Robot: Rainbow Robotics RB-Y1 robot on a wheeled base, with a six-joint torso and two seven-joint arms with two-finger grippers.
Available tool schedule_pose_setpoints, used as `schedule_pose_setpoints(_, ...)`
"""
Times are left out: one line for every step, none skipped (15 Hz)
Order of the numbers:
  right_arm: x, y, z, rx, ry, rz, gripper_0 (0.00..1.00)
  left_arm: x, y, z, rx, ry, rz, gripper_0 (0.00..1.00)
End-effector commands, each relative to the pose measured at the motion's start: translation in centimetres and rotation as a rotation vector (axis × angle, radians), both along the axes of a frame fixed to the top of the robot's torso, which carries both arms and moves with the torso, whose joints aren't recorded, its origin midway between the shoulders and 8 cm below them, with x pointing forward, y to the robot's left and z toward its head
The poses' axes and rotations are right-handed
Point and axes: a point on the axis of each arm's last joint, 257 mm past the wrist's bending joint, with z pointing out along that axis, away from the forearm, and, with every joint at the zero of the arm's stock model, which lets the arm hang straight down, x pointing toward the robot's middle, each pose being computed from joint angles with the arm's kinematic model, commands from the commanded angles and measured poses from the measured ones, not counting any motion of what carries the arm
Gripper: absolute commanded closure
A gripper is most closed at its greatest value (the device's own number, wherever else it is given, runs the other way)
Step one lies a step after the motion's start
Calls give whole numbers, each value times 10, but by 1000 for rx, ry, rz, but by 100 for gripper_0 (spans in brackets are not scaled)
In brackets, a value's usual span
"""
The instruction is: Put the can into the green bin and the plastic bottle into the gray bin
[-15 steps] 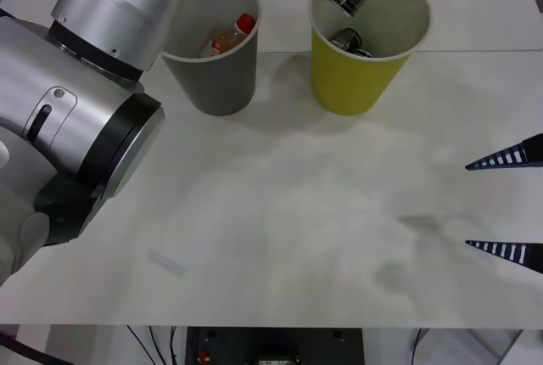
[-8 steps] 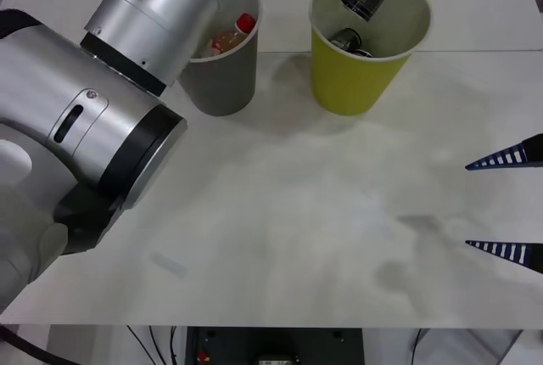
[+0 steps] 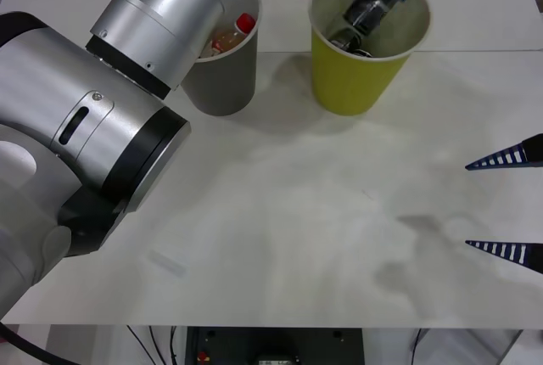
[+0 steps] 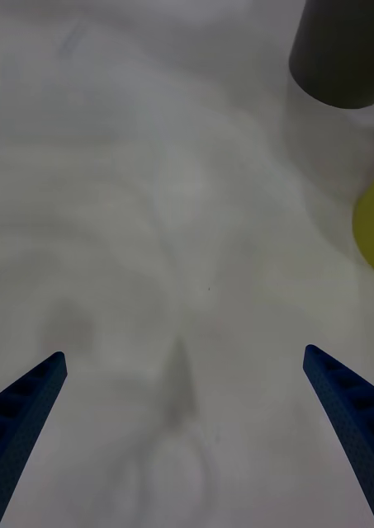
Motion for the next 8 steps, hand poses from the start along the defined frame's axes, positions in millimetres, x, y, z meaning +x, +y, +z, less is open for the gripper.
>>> schedule_pose_setpoints(0, 0, 0, 0, 0, 0, 0, -3, 13, 5, 14, 15, -13, 0)
schedule_pose_setpoints(0, 0, 0, 0, 0, 0, 0, -5, 19, 9, 7, 27, -30, 0)
schedule_pose_setpoints(0, 0, 0, 0, 0, 0, 0, -7, 25, 11, 4, 44, -43, 0)
schedule_pose_setpoints(0, 0, 0, 0, 0, 0, 0, -11, 39, 14, 15, 64, -66, 0)
schedule_pose_setpoints(0, 0, 0, 0, 0, 0, 0, -15, 50, 17, 14, 86, -84, 0)
schedule_pose_setpoints(0, 0, 0, 0, 0, 0, 0, -18, 62, 20, 17, 106, -97, 0)
schedule_pose_setpoints(0, 0, 0, 0, 0, 0, 0, -23, 76, 27, 20, 124, -111, 0)
schedule_pose_setpoints(0, 0, 0, 0, 0, 0, 0, -27, 89, 31, 20, 134, -120, 0)
